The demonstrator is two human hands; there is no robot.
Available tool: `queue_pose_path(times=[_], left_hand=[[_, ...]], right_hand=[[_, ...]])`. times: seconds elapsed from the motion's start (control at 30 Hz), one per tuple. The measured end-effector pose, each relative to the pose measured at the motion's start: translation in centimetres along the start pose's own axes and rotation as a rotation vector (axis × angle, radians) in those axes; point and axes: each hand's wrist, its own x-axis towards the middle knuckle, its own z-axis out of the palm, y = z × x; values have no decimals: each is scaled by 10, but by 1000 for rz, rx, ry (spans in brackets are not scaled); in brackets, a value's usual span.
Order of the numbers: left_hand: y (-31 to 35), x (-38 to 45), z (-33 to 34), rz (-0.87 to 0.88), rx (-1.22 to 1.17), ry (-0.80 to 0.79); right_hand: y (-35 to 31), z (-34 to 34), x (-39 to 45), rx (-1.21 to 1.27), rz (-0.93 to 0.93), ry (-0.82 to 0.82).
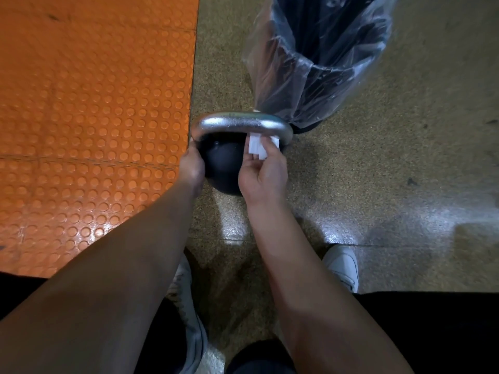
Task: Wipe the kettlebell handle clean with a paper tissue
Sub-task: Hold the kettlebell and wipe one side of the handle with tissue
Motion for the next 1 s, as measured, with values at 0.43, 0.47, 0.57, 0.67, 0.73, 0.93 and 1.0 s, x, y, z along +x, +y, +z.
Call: queue_pose_path(times=[0.43, 0.47, 0.57, 0.67, 0.73, 0.93, 1.0], left_hand=[[0, -1, -1, 0, 30, 6], [1, -2, -2, -8, 35, 3], [0, -1, -3, -21, 37, 2], [1, -2, -3, -16, 24, 1], [1, -2, -2, -13, 19, 3], [1, -2, -2, -4, 40, 17], [2, -2, -2, -11, 59, 34]], right_hand=[[-11, -8, -11, 40, 20, -3], [-13, -11, -12, 51, 15, -5], [-11, -16, -6, 23, 30, 0], [-3, -7, -2, -21, 35, 34], [-4, -4, -5, 0, 32, 1], [-10, -18, -6, 68, 5, -17], [-4, -11, -2, 51, 18, -8]])
